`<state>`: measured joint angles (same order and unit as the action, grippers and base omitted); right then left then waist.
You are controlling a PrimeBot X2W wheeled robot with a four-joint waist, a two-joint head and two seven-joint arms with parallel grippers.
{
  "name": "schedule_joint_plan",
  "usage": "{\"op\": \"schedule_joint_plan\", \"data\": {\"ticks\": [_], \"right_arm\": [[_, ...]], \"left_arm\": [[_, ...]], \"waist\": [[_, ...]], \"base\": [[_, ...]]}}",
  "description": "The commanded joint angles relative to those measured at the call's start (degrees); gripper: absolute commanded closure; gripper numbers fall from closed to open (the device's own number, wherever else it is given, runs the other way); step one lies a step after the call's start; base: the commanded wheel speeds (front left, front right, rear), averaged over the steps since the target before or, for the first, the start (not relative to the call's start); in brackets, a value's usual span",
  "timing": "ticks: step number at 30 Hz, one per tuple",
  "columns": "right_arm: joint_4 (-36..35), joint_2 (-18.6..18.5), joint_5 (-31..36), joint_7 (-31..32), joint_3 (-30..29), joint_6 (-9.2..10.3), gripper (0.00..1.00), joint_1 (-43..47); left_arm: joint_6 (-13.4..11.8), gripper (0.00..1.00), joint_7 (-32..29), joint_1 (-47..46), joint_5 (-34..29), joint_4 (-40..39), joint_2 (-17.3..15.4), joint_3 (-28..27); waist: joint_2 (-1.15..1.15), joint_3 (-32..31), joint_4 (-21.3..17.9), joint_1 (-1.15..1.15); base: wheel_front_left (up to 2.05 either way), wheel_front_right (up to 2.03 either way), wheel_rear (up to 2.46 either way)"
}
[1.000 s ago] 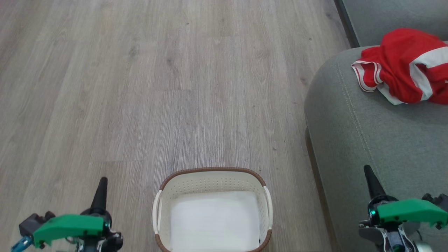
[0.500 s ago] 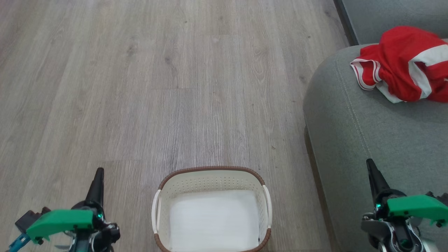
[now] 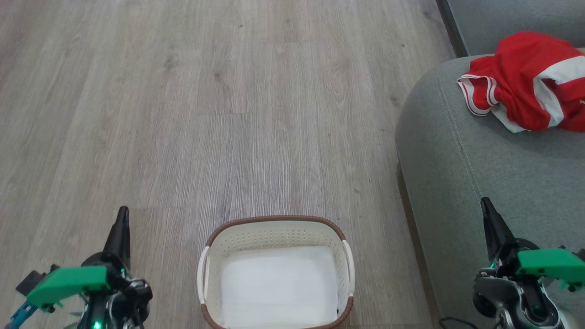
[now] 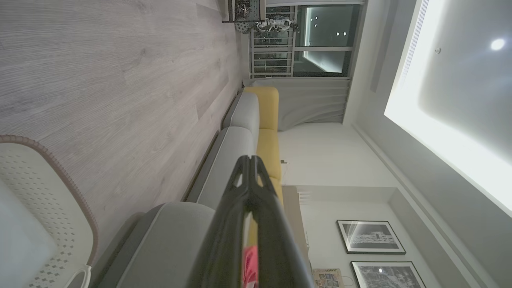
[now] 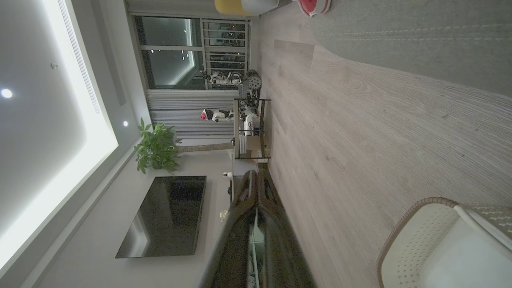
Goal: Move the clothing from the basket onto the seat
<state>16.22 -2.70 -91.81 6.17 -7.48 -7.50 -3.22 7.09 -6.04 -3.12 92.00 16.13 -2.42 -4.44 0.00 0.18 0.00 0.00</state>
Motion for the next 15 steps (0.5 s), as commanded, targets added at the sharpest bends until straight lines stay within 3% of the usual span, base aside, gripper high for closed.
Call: {"op": "schedule_joint_plan", "data": {"ticks": [1, 15], "right_arm": [[-2.2, -0.2, -0.4, 0.3, 1.0, 0.01, 1.00, -3.0], [-2.2, -0.2, -0.4, 0.3, 1.0, 0.01, 1.00, -3.0]], "left_arm": [[0.4, 1.00, -0.5, -3.1, 0.2, -2.1, -0.5, -2.1], [0.4, 1.00, -0.5, -3.1, 0.2, -2.1, -0.5, -2.1]], "waist": [[0.00, 0.0, 0.0, 0.00], [0.00, 0.0, 0.0, 0.00]], "base": [[0.00, 0.00, 0.00], [0.00, 0.00, 0.00]]}}
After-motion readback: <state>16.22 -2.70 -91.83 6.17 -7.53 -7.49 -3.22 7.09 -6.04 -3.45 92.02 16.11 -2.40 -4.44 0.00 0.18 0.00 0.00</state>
